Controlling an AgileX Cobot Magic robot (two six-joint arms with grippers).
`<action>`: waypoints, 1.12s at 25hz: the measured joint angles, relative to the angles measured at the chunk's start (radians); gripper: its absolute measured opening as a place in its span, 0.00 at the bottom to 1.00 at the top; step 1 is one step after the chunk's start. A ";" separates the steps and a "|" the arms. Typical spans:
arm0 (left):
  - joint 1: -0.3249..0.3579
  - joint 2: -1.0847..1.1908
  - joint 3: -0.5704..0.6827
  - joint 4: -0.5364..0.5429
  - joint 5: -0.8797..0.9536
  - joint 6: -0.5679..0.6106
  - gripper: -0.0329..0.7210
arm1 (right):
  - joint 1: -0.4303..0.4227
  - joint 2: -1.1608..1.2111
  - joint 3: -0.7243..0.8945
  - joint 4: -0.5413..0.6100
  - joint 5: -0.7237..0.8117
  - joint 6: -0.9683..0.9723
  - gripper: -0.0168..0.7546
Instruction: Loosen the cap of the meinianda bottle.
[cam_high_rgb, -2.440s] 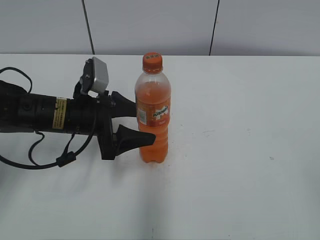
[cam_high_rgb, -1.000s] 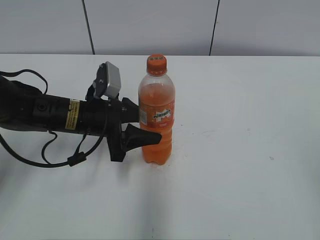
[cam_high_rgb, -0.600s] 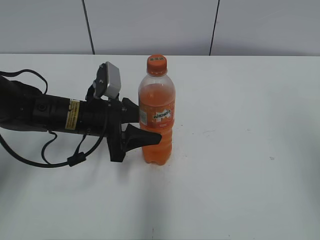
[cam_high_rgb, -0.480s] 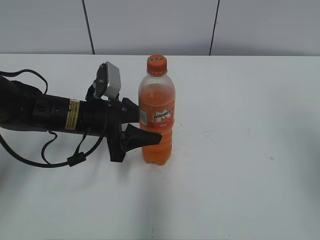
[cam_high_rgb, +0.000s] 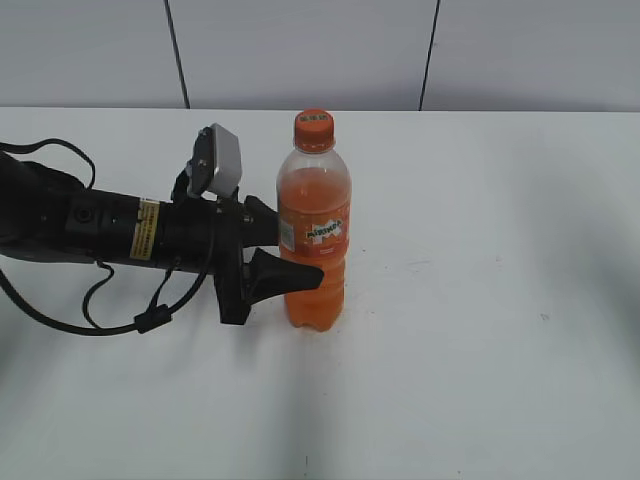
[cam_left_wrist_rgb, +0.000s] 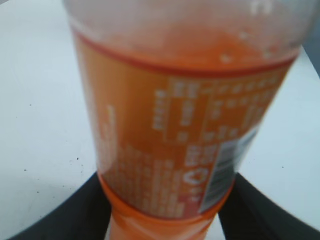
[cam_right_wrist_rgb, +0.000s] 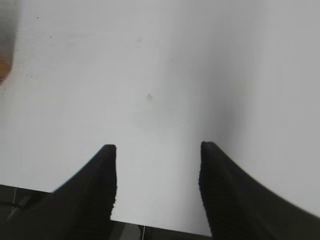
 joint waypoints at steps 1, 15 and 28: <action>0.000 0.000 0.000 0.000 0.000 0.000 0.57 | 0.008 0.023 -0.029 0.007 0.000 -0.004 0.54; 0.000 0.000 0.000 0.001 -0.001 0.000 0.57 | 0.405 0.368 -0.434 0.022 0.001 -0.010 0.54; 0.000 0.000 0.000 0.001 -0.001 0.000 0.57 | 0.571 0.582 -0.628 0.029 0.017 0.106 0.54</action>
